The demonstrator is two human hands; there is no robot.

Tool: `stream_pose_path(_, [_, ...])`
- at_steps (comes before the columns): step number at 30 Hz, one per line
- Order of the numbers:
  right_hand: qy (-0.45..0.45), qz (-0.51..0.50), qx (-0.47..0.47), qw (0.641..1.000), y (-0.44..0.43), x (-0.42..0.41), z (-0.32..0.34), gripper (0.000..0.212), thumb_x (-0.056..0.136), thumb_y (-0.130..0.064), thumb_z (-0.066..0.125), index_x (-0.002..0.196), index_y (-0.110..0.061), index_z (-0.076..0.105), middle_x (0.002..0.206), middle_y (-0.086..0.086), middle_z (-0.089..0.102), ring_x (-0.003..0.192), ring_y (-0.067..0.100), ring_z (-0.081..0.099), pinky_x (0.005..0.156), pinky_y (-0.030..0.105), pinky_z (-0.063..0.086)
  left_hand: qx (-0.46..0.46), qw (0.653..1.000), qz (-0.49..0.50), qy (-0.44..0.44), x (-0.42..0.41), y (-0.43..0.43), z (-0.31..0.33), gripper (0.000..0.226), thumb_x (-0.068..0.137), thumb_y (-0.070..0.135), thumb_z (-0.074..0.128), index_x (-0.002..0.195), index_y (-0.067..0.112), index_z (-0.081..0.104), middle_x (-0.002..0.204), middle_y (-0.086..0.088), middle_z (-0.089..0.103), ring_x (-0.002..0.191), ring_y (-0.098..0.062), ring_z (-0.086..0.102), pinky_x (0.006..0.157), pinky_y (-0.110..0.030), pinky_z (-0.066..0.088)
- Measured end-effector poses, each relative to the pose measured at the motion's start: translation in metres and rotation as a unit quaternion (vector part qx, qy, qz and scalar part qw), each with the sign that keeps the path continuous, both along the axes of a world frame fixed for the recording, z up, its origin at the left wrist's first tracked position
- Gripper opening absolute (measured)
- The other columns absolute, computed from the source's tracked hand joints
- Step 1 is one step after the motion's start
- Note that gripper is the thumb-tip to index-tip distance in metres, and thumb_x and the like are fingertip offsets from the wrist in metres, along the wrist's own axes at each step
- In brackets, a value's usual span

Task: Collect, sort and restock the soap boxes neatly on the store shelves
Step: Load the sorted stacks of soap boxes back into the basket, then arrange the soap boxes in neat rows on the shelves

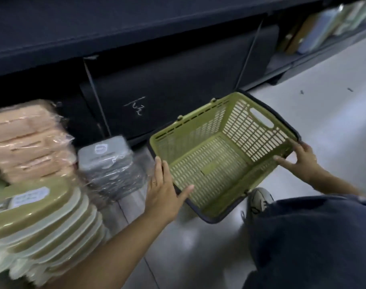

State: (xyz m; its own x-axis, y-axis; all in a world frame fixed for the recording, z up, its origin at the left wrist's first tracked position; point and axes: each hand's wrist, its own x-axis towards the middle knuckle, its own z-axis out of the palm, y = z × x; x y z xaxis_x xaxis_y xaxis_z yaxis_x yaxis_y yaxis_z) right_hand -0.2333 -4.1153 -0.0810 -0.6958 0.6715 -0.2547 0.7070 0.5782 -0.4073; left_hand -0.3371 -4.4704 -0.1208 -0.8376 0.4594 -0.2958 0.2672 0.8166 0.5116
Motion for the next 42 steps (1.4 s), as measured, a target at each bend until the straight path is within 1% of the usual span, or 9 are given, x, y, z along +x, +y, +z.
stream_pose_path(6, [0.032,0.011,-0.005,0.999,0.029,-0.011,-0.049,0.086,0.085,-0.046,0.065,0.154,-0.019,0.02,0.161,0.0,-0.008,0.149,0.023,0.007,0.119,0.039,0.013,0.058,0.997,0.0,0.043,-0.025,0.041,-0.016,0.114,0.072,0.083,0.022,0.152,0.013,-0.018,0.149,0.01,-0.038,0.148,-0.016,-0.018,0.119,-0.033,-0.001])
stream_pose_path(14, [0.05,-0.055,0.0,0.997,0.147,-0.036,-0.048,0.095,0.086,-0.052,0.058,0.156,-0.019,0.003,0.162,-0.001,-0.011,0.15,0.02,-0.001,0.121,0.041,0.009,0.095,0.994,-0.012,0.043,-0.071,0.178,-0.017,0.112,0.077,0.076,0.031,0.151,0.01,-0.02,0.158,-0.001,-0.032,0.15,-0.019,-0.009,0.12,-0.032,0.009])
stream_pose_path(23, [0.073,-0.025,0.007,0.997,0.278,-0.081,-0.044,0.089,0.088,-0.047,0.062,0.155,-0.023,0.008,0.162,-0.001,-0.004,0.149,0.025,0.008,0.12,0.047,0.015,0.053,0.997,-0.02,0.055,-0.112,0.31,-0.012,0.109,0.084,0.074,0.035,0.152,0.006,-0.017,0.158,-0.006,-0.03,0.15,-0.022,-0.008,0.12,-0.032,0.006])
stream_pose_path(25, [0.048,-0.014,0.031,0.998,0.296,-0.092,-0.041,0.089,0.087,-0.05,0.061,0.154,-0.019,0.011,0.162,0.003,0.002,0.146,0.033,0.017,0.117,0.053,0.021,0.041,0.998,-0.018,0.048,-0.118,0.326,-0.009,0.109,0.085,0.073,0.036,0.152,0.006,-0.017,0.159,-0.006,-0.03,0.15,-0.024,-0.007,0.12,-0.034,0.006])
stream_pose_path(27, [-0.019,-0.01,0.07,0.997,0.308,-0.101,-0.038,0.089,0.087,-0.057,0.055,0.154,-0.016,0.013,0.162,0.008,0.005,0.145,0.036,0.017,0.116,0.058,0.017,0.028,0.998,-0.021,0.044,-0.119,0.332,-0.005,0.106,0.087,0.072,0.037,0.153,0.008,-0.017,0.158,-0.006,-0.03,0.15,-0.024,-0.008,0.12,-0.035,0.004])
stream_pose_path(31, [-0.106,-0.018,0.128,0.986,0.308,-0.113,-0.027,0.095,0.081,-0.071,0.05,0.153,-0.019,0.016,0.161,0.009,0.012,0.147,0.033,0.01,0.116,0.061,0.005,-0.024,0.997,-0.05,0.05,-0.121,0.319,0.0,0.097,0.091,0.07,0.031,0.154,0.013,-0.016,0.16,-0.005,-0.027,0.149,-0.022,-0.013,0.121,-0.039,-0.003])
stream_pose_path(34, [-0.094,0.02,0.152,0.984,0.274,-0.131,-0.009,0.097,0.081,-0.071,0.051,0.154,-0.017,0.016,0.16,0.014,0.015,0.147,0.033,0.012,0.117,0.056,0.009,-0.057,0.995,-0.059,0.062,-0.119,0.281,0.008,0.088,0.094,0.066,0.031,0.155,0.016,-0.01,0.162,-0.007,-0.018,0.15,-0.022,-0.012,0.121,-0.041,-0.006])
stream_pose_path(38, [-0.004,0.157,0.117,0.981,0.183,-0.175,0.026,0.088,0.084,-0.054,0.063,0.151,-0.012,0.023,0.15,0.021,0.03,0.138,0.039,0.029,0.113,0.049,0.027,-0.093,0.988,-0.041,0.117,-0.11,0.195,0.031,0.079,0.097,0.062,0.033,0.156,0.019,0.004,0.164,-0.004,-0.005,0.15,-0.021,-0.006,0.12,-0.038,-0.008])
stream_pose_path(42, [0.011,0.339,0.065,0.939,0.054,-0.215,0.067,0.083,0.086,-0.04,0.069,0.151,-0.014,0.025,0.148,0.019,0.033,0.138,0.035,0.032,0.112,0.039,0.027,-0.113,0.98,0.03,0.158,-0.089,0.079,0.065,0.072,0.098,0.057,0.039,0.155,0.02,0.015,0.163,0.001,0.01,0.15,-0.017,0.001,0.12,-0.034,-0.005])
